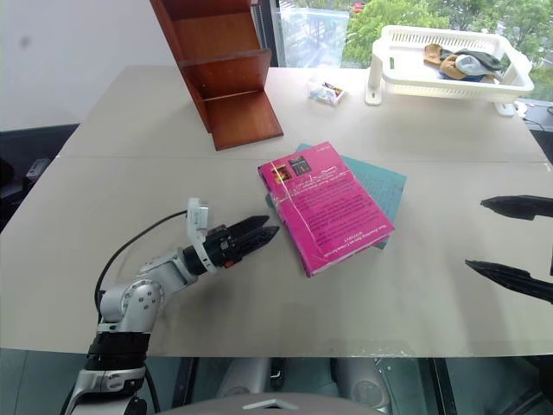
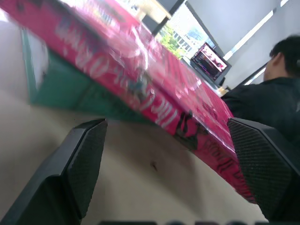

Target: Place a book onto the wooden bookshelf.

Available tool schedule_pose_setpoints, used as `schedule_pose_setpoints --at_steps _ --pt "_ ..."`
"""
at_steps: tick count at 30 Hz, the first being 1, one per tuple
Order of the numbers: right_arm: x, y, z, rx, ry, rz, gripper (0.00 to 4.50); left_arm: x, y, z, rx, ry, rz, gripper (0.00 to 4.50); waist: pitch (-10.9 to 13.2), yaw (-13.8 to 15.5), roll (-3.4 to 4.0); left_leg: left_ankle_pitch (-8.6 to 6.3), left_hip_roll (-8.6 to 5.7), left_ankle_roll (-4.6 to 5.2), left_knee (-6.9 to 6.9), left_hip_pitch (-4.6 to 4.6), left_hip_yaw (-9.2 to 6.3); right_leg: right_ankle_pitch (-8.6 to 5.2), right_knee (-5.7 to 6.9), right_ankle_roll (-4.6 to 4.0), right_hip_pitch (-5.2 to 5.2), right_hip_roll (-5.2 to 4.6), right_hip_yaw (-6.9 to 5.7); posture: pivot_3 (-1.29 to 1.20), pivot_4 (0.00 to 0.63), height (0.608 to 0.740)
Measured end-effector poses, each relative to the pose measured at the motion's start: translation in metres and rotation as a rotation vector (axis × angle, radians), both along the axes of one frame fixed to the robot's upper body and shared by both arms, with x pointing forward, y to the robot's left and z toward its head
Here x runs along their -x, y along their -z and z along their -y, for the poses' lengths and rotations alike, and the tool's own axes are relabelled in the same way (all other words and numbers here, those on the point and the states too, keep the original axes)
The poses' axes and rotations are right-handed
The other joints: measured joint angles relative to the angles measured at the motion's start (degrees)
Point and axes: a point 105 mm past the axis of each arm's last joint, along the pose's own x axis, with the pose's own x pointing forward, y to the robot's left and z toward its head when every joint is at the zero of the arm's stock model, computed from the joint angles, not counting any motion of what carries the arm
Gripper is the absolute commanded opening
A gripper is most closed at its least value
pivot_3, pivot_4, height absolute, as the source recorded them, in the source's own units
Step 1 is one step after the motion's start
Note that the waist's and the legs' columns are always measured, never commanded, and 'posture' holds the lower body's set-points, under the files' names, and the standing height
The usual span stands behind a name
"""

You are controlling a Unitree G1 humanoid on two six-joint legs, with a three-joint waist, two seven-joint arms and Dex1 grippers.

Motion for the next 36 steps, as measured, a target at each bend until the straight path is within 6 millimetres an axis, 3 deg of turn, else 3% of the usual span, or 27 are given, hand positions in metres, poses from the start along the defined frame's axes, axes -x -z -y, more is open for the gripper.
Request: schedule_pose_setpoints --at_steps 12,23,26,28,30,33,36 --pt "0.01 0.004 -0.007 -0.013 -0.031 -0.015 4.5 -0.002 -0.008 0.042 0.278 0.076 -0.324 4.43 0.0 0.27 -0.04 0.0 -0.05 -0.01 0.05 -0.01 -0.11 0.0 -0.04 0.01 0.09 0.02 -0.08 0.0 0.15 0.74" --pt "0.013 0.003 -0.004 -0.05 -0.034 0.004 4.5 -0.015 -0.008 0.048 0.361 0.035 -0.441 4.43 -0.01 0.55 -0.05 0.01 -0.08 -0.02 0.07 0.03 -0.14 0.01 -0.07 0.02 0.16 0.04 -0.09 0.0 0.15 0.74" --pt "0.012 0.003 -0.001 -0.066 -0.028 0.001 4.5 -0.016 -0.01 0.047 0.382 0.033 -0.451 3.31 -0.01 0.61 -0.05 0.01 -0.08 -0.02 0.07 0.04 -0.14 0.01 -0.07 0.02 0.17 0.04 -0.09 0.0 0.15 0.74" --pt "0.012 0.002 0.001 -0.076 -0.024 0.003 4.5 -0.015 -0.01 0.048 0.381 0.033 -0.461 2.31 -0.01 0.63 -0.05 0.02 -0.08 -0.03 0.07 0.04 -0.13 0.01 -0.07 0.02 0.17 0.04 -0.08 0.0 0.15 0.74" --pt "0.012 0.002 0.002 -0.079 -0.021 0.002 4.5 -0.015 -0.009 0.048 0.38 0.034 -0.464 1.81 -0.01 0.65 -0.05 0.02 -0.08 -0.03 0.07 0.04 -0.13 0.01 -0.08 0.02 0.17 0.04 -0.08 0.0 0.15 0.74" --pt "0.012 0.003 0.003 -0.081 -0.023 0.0 4.5 -0.015 -0.01 0.048 0.387 0.034 -0.474 0.43 -0.01 0.73 -0.05 0.01 -0.08 -0.03 0.07 0.04 -0.13 0.01 -0.09 0.02 0.17 0.04 -0.08 0.0 0.15 0.74" --pt "0.013 0.003 0.004 -0.079 -0.029 -0.002 4.5 -0.014 -0.012 0.048 0.399 0.037 -0.481 0.38 -0.01 0.91 -0.05 0.02 -0.08 -0.03 0.07 0.02 -0.13 0.01 -0.11 0.02 0.17 0.04 -0.08 0.0 0.15 0.74"
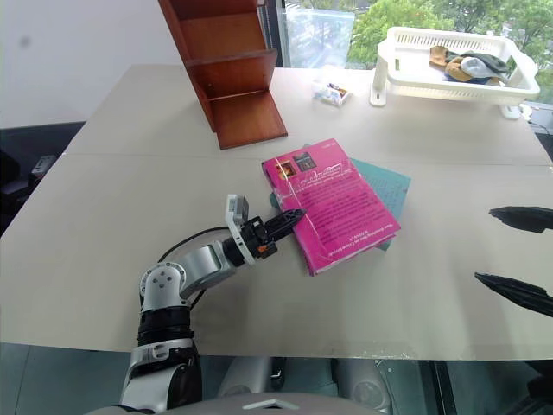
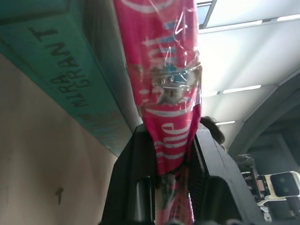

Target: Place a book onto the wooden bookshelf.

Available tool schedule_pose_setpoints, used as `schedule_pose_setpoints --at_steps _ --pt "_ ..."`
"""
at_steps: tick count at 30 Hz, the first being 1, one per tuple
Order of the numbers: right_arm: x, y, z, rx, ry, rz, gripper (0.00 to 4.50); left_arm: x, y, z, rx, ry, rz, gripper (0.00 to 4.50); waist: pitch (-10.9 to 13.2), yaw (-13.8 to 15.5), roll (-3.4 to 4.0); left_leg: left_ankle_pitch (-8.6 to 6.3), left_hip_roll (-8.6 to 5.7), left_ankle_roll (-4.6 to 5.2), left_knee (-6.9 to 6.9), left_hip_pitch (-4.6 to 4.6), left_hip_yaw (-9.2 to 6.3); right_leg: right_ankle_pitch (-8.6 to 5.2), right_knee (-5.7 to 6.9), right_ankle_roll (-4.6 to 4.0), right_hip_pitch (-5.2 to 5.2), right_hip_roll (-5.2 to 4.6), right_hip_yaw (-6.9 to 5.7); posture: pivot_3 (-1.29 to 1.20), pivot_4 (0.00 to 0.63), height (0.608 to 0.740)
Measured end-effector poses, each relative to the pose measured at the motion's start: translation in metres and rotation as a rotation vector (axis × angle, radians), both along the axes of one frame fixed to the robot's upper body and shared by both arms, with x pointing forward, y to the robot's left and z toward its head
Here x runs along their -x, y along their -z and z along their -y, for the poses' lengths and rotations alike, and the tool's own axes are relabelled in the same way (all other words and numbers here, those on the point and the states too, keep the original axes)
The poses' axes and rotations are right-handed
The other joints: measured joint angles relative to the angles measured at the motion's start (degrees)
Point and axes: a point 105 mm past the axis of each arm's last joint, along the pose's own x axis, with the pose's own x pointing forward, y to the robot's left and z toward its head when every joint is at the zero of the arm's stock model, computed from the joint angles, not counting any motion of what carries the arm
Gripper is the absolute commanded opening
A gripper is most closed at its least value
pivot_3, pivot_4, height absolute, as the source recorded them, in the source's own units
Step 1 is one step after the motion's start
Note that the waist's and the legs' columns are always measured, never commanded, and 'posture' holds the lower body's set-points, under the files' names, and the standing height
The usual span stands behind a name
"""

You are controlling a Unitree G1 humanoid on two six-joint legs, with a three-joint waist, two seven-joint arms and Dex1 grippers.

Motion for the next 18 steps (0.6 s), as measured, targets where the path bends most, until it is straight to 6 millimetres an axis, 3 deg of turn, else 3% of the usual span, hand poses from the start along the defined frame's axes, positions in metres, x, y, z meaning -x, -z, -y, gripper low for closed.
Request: schedule_pose_setpoints --at_steps 7,12,14,18 --pt "-0.003 0.001 0.003 0.011 -0.007 -0.008 4.5 0.0 -0.003 -0.001 0.013 -0.005 -0.012 0.38 0.0 0.18 0.0 0.01 0.0 -0.01 -0.01 -0.01 0.01 0.0 -0.04 0.0 0.0 0.0 0.01 0.0 0.15 0.74" --pt "-0.006 0.002 0.003 0.011 -0.012 -0.016 4.5 -0.005 -0.02 -0.007 0.018 -0.036 0.052 0.38 0.04 0.35 -0.06 0.04 0.0 -0.07 0.0 -0.06 0.0 0.0 -0.04 0.0 0.0 0.02 -0.02 0.0 0.15 0.74" --pt "-0.008 0.001 0.004 0.002 -0.013 -0.014 4.5 -0.014 -0.044 -0.012 -0.013 -0.054 0.148 0.38 0.07 0.45 -0.1 0.05 0.0 -0.08 0.01 -0.08 0.02 0.01 -0.03 0.0 0.0 0.04 -0.07 0.0 0.15 0.74" --pt "-0.012 0.004 0.009 -0.008 -0.011 -0.03 4.5 -0.021 -0.114 -0.016 -0.064 -0.053 0.436 0.38 0.05 0.5 -0.08 0.18 -0.02 -0.29 -0.03 -0.06 0.04 0.08 -0.41 0.11 0.24 0.02 -0.23 0.0 0.15 0.74"
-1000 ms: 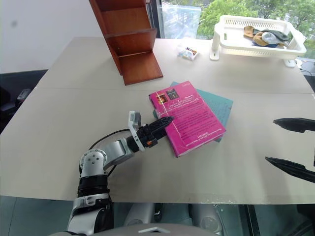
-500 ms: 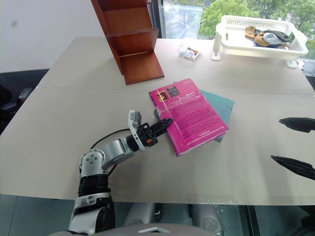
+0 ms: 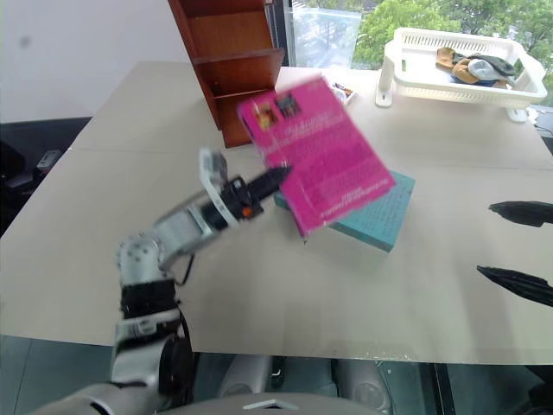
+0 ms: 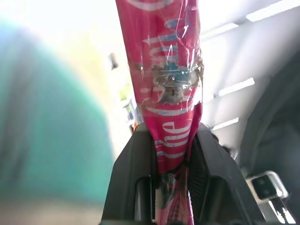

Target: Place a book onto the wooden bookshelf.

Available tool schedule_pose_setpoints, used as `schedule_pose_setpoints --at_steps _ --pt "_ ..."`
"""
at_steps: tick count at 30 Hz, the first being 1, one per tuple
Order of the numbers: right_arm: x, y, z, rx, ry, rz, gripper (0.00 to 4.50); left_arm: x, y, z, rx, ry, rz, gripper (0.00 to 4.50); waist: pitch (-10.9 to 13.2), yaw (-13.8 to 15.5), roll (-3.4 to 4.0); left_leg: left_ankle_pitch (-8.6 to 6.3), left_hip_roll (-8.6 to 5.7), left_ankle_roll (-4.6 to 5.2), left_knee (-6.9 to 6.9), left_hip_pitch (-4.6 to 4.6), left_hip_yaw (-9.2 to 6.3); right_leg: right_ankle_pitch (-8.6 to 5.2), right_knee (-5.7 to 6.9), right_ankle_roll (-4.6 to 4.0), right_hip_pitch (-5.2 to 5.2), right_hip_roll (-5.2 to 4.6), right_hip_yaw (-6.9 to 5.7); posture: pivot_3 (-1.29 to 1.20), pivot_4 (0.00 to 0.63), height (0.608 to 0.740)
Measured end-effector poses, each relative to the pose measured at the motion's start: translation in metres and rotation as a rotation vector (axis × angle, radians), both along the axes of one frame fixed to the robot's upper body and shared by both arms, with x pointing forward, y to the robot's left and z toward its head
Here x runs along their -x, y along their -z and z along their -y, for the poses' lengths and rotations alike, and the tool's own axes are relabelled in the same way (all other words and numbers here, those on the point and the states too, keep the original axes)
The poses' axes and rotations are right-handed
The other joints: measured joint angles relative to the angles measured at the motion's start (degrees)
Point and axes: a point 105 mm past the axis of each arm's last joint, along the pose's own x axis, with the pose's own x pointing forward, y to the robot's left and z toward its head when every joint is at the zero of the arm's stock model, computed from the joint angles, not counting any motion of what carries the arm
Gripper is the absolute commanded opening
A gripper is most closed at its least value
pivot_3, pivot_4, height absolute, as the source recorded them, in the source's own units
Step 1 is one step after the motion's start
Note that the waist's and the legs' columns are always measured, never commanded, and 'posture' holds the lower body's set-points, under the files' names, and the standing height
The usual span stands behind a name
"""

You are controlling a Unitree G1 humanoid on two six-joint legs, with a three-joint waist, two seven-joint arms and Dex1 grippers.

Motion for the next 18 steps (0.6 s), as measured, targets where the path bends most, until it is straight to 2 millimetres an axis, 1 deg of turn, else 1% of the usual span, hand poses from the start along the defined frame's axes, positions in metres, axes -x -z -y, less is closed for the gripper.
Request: schedule_pose_setpoints --at_steps 1,3,5,6,7,8,9,12,13,15,17,18 --pt "-0.001 0.001 0.002 0.001 0.001 -0.006 4.5 0.0 -0.008 0.0 -0.026 -0.002 0.045 0.38 0.0 -0.03 0.0 0.0 0.0 0.0 -0.05 0.02 0.01 0.02 -0.15 0.03 0.09 0.0 -0.01 0.0 0.15 0.74" --pt "-0.007 -0.001 0.009 -0.019 0.022 -0.004 4.5 -0.007 -0.026 -0.003 -0.163 -0.039 0.166 0.38 0.01 -0.18 -0.02 0.0 0.0 0.01 -0.07 -0.01 0.07 0.03 -0.27 0.04 0.08 0.0 0.03 0.0 0.15 0.74" --pt "-0.011 -0.003 0.012 -0.039 0.028 0.004 4.5 -0.012 -0.041 -0.003 -0.223 -0.074 0.264 0.38 0.01 -0.11 -0.01 -0.02 0.0 0.03 -0.11 0.0 0.1 0.03 -0.3 0.04 0.09 -0.03 0.05 0.0 0.15 0.74" --pt "-0.014 -0.007 0.013 -0.058 0.029 0.018 4.5 -0.016 -0.045 -0.002 -0.28 -0.096 0.313 0.38 0.06 -0.08 -0.05 -0.01 0.01 0.02 -0.11 -0.06 0.09 0.03 -0.31 0.04 0.04 0.01 0.02 0.0 0.15 0.74" --pt "-0.017 -0.013 0.014 -0.09 0.026 0.045 4.5 -0.023 -0.052 -0.002 -0.376 -0.142 0.392 0.38 0.07 -0.04 -0.05 -0.01 0.01 0.02 -0.12 -0.06 0.08 0.03 -0.32 0.04 0.03 0.02 0.0 0.0 0.15 0.74" --pt "-0.02 -0.02 0.013 -0.129 0.02 0.069 4.5 -0.03 -0.062 -0.003 -0.474 -0.192 0.498 0.38 0.06 -0.02 -0.04 -0.01 -0.01 0.02 -0.17 -0.04 0.1 0.03 -0.33 0.04 0.04 0.02 0.02 0.0 0.15 0.74" --pt "-0.022 -0.023 0.013 -0.156 0.015 0.079 4.5 -0.033 -0.069 -0.004 -0.529 -0.221 0.577 0.38 0.06 -0.01 -0.04 -0.01 0.0 0.02 -0.19 -0.05 0.11 0.03 -0.37 0.04 0.04 0.01 0.02 0.0 0.15 0.74" --pt "-0.026 -0.028 0.015 -0.263 0.005 0.063 4.5 -0.038 -0.082 -0.002 -0.659 -0.249 0.781 0.38 0.07 0.07 -0.02 -0.02 -0.01 0.03 -0.26 -0.06 0.18 0.03 -0.45 0.03 0.04 -0.05 0.06 0.0 0.15 0.74" --pt "-0.027 -0.028 0.016 -0.28 0.003 0.057 4.5 -0.04 -0.083 -0.002 -0.682 -0.25 0.808 0.38 0.07 0.09 -0.02 -0.02 -0.01 0.03 -0.26 -0.07 0.17 0.03 -0.44 0.03 0.03 -0.06 0.05 0.0 0.15 0.74" --pt "-0.029 -0.031 0.019 -0.336 -0.006 0.044 4.5 -0.049 -0.083 -0.001 -0.789 -0.265 0.901 0.38 0.09 0.19 -0.04 -0.02 -0.01 0.04 -0.25 -0.09 0.15 0.03 -0.45 0.03 0.0 -0.04 0.03 0.0 0.15 0.74" --pt "-0.031 -0.028 0.023 -0.367 -0.008 0.022 4.5 -0.056 -0.091 0.0 -0.862 -0.28 0.978 0.38 0.13 0.2 -0.09 -0.03 -0.01 0.05 -0.23 -0.13 0.15 0.03 -0.42 0.04 -0.03 -0.04 0.02 0.0 0.15 0.74" --pt "-0.033 -0.026 0.024 -0.38 -0.009 0.006 4.5 -0.057 -0.1 0.001 -0.895 -0.291 1.042 0.38 0.15 0.12 -0.09 -0.05 -0.01 0.08 -0.24 -0.14 0.19 0.03 -0.42 0.04 -0.06 -0.05 0.06 0.0 0.15 0.74"
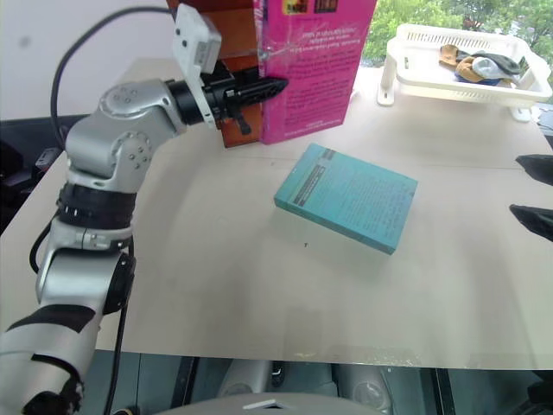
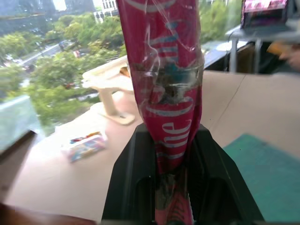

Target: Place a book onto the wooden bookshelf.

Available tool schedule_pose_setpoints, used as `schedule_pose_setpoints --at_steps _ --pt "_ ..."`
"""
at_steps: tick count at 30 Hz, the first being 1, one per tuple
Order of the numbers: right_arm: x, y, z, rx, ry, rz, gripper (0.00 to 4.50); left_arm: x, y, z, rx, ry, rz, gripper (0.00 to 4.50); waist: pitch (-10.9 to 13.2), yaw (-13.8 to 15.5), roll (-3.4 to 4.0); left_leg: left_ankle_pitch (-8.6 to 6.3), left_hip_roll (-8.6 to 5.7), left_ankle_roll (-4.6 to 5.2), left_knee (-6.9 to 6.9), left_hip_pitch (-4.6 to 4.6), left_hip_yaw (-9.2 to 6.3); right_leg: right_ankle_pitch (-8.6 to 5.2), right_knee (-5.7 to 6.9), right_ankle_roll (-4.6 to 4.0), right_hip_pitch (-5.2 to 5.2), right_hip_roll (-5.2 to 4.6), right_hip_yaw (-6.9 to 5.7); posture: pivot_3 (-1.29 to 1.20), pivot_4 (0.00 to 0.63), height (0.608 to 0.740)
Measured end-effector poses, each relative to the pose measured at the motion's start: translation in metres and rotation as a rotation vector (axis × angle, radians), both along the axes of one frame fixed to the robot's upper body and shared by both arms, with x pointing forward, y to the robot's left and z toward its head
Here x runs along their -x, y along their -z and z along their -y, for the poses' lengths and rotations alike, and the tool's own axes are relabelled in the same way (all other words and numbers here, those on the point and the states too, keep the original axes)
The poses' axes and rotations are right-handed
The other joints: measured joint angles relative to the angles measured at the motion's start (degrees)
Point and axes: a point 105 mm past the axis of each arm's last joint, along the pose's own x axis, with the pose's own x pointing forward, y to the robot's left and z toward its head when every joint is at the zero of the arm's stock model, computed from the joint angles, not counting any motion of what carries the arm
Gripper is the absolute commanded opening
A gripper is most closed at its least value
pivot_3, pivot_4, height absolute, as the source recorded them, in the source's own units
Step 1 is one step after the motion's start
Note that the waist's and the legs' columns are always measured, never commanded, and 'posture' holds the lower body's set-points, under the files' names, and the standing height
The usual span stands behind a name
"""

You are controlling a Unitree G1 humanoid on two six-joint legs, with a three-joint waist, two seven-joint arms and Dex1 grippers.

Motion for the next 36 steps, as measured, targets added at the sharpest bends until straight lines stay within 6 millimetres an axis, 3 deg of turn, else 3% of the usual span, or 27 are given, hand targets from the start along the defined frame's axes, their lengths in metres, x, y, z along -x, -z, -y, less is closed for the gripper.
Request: schedule_pose_setpoints --at_steps 3,9,14,20,25,29,36 --pt "-0.005 0.003 0.003 -0.019 0.0 -0.017 4.5 0.004 -0.014 0.009 -0.109 0.019 0.138 0.38 0.0 -0.16 0.01 -0.06 0.0 0.09 0.0 0.02 0.06 0.0 -0.01 0.0 -0.01 -0.02 0.09 0.0 0.15 0.74" --pt "-0.012 0.002 0.005 -0.028 0.002 -0.013 4.5 0.01 -0.015 0.029 -0.334 0.058 0.354 0.38 0.01 -0.2 0.03 -0.06 0.05 0.1 0.03 -0.24 0.11 0.0 0.11 0.0 -0.36 0.01 0.17 0.0 0.15 0.74" --pt "-0.015 0.006 0.004 -0.02 0.004 -0.028 4.5 0.017 -0.045 0.03 -0.433 -0.006 0.577 0.38 -0.05 -0.18 0.13 -0.05 0.04 0.11 0.24 -0.76 0.09 0.01 0.23 0.01 -0.81 0.01 0.12 0.0 0.15 0.74" --pt "-0.021 0.013 0.009 -0.012 0.028 -0.052 4.5 -0.005 -0.051 0.004 -0.579 -0.16 0.584 0.38 -0.03 -0.19 0.15 -0.05 0.04 0.14 0.29 -0.84 0.06 0.01 0.28 0.01 -0.89 0.02 0.06 0.0 0.15 0.74" --pt "-0.025 0.015 0.006 -0.001 0.02 -0.053 4.5 -0.006 -0.067 0.0 -0.622 -0.217 0.622 0.38 -0.03 -0.07 0.15 -0.05 0.03 0.14 0.27 -0.87 0.02 0.01 0.25 0.0 -0.89 -0.01 -0.01 0.0 0.15 0.74" --pt "-0.027 0.021 0.005 -0.014 0.016 -0.067 4.5 -0.014 -0.075 -0.015 -0.671 -0.295 0.61 0.38 -0.02 -0.24 0.16 -0.05 0.04 0.14 0.28 -0.87 0.01 0.01 0.29 0.0 -0.91 0.01 0.0 0.0 0.15 0.74" --pt "-0.038 0.003 0.006 -0.053 0.006 0.014 4.5 -0.019 -0.081 -0.022 -0.734 -0.356 0.56 0.38 0.01 -0.28 0.23 -0.04 0.04 0.15 0.32 -0.84 -0.02 0.01 0.37 0.0 -0.92 -0.02 -0.01 0.0 0.15 0.74"
